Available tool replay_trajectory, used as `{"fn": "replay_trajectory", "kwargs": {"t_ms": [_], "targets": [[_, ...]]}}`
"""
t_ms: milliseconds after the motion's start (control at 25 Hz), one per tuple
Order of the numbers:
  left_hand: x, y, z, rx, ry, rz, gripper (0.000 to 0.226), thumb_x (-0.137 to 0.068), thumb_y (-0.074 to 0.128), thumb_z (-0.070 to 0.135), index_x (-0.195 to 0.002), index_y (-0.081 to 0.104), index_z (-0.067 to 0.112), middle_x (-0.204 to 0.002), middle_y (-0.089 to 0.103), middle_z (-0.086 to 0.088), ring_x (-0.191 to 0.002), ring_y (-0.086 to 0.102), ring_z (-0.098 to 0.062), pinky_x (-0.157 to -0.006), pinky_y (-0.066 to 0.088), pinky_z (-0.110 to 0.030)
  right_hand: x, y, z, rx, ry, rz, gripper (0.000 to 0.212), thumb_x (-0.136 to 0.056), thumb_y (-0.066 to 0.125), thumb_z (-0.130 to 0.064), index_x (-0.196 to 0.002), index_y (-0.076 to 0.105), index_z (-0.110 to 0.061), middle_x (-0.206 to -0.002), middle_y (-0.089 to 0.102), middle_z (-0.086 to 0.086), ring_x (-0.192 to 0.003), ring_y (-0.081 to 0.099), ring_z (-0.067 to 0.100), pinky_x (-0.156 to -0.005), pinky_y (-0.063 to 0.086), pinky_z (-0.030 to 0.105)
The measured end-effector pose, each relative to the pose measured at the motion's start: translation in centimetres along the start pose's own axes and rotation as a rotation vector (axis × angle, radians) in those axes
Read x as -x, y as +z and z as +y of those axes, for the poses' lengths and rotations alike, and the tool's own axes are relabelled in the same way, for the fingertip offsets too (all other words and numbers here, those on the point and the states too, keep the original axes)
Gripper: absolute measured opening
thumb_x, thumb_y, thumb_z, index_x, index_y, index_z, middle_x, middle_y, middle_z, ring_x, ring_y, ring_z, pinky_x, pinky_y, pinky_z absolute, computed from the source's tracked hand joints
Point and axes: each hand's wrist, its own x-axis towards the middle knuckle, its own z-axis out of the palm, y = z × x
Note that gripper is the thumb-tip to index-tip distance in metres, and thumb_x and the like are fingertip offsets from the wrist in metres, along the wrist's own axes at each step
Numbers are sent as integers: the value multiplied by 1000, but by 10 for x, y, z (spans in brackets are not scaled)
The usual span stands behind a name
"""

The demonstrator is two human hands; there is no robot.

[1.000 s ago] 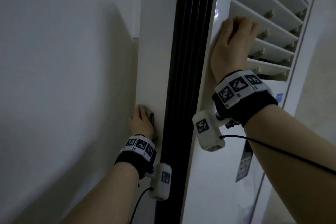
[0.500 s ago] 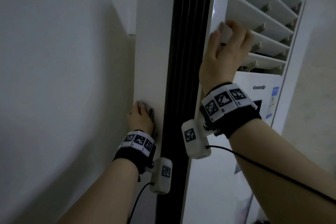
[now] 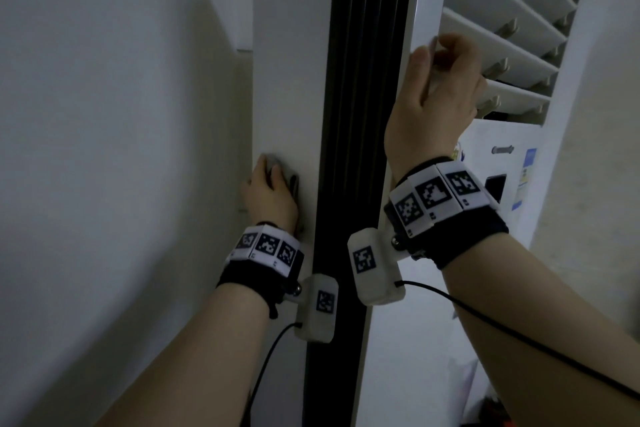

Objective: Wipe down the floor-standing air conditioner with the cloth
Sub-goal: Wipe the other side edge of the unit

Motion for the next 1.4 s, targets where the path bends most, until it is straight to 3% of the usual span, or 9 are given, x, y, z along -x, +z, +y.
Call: {"fn": "replay_trajectory", "kwargs": {"t_ms": [80,280,400,560,760,960,1080,1240,1400], "targets": [[-10,2,3,36,67,15,44,-103,35,27,-142,41,10,-141,45,-18,-128,44,-29,-110,32,-34,1,-1,0,-8,-9,2,31,-93,45,-29,-116,52,-10,-110,57,-1,-106,47,16,-94,36,38],[-4,-7,-51,-178,-291,-6,41,-104,30,26,-132,48,3,-130,51,-27,-114,51,-39,-96,39,-38,3,0,3,5,-10,-4,30,-93,43,-29,-117,51,-11,-112,56,-3,-107,48,15,-97,35,42],[-24,-7,-37,-122,-205,-3,34,-103,32,25,-116,55,3,-124,57,-25,-102,55,-32,-77,37,-27,4,2,6,5,16,-3,32,-93,42,-33,-117,50,-14,-111,53,-8,-103,40,7,-97,31,35],[-28,-1,-23,-56,-112,6,44,-103,34,31,-139,44,8,-137,49,-19,-124,48,-33,-103,37,-34,2,3,7,17,10,24,32,-93,43,-33,-117,51,-14,-112,56,-7,-104,42,8,-96,32,34],[13,-8,-41,-144,-232,6,43,-103,32,29,-139,43,7,-139,45,-21,-126,44,-34,-108,33,-37,2,3,6,32,12,9,30,-94,42,-33,-116,51,-16,-111,55,-9,-104,41,6,-95,28,29],[15,2,-4,82,-59,-18,44,-101,38,33,-142,41,16,-142,44,-11,-126,46,-24,-104,32,-25,1,-1,5,24,19,-47,30,-93,41,-33,-116,49,-17,-114,54,-8,-111,45,11,-93,22,26],[48,0,-34,23,-179,21,44,-102,36,32,-142,41,13,-143,44,-12,-130,43,-27,-102,28,-22,2,-7,7,25,-17,-97,31,-92,41,-32,-118,49,-17,-117,54,-7,-113,46,9,-95,21,24],[91,-9,-82,-189,-432,2,41,-104,32,26,-136,45,3,-139,47,-20,-126,45,-33,-102,33,-32,7,-16,14,42,-91,-133,31,-92,43,-30,-118,49,-16,-118,52,-6,-113,45,9,-85,14,14],[52,-8,-41,-103,-276,-5,39,-103,33,24,-126,51,-2,-127,56,-21,-116,52,-35,-87,40,-29,7,-17,14,40,-97,-151,30,-92,44,-28,-118,50,-16,-120,52,-4,-116,45,12,-86,15,16]]}}
